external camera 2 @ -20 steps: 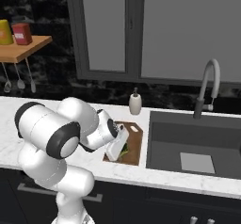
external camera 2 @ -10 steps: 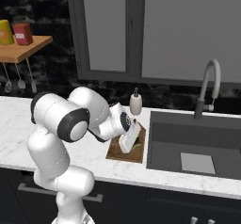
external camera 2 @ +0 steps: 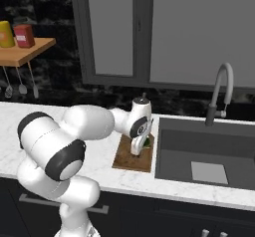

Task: Pick up the sponge from the counter and clean the cutting board by briefly scrubbing or pressing down on the cutting board. Once finished, release the sponge.

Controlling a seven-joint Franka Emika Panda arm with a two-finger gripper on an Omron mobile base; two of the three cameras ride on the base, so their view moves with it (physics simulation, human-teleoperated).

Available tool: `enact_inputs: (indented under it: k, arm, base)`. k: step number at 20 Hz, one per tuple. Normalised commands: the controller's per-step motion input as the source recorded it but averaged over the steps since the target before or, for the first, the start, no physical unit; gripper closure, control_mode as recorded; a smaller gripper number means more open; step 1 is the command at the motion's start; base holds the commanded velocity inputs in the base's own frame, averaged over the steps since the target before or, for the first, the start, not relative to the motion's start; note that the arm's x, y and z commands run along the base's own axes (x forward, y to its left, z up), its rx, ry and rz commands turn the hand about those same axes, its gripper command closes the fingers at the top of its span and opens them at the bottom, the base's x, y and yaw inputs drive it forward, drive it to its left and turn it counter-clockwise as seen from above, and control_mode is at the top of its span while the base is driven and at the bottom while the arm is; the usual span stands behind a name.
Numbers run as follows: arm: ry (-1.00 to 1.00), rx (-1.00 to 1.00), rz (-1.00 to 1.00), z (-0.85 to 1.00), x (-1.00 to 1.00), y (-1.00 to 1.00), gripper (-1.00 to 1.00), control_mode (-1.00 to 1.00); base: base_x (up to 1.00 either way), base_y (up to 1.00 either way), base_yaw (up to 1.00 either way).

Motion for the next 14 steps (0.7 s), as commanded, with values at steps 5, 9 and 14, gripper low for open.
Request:
enact_inputs:
  k: [5,9,14]
  arm:
    - [-0.09,0.53,-0.03,0.7,-0.06,0.12,-1.0,-1.0]
    - [-0.05,0.61,-0.17,0.03,-0.07,0.49,-1.0,-1.0]
    - [-0.12,0.48,-0.18,-0.13,0.0,0.4,-1.0,-1.0]
  base:
    - [0.0,0.0,0.0]
    - [0.0,0.0,0.0]
    - [0.0,0.0,0.0]
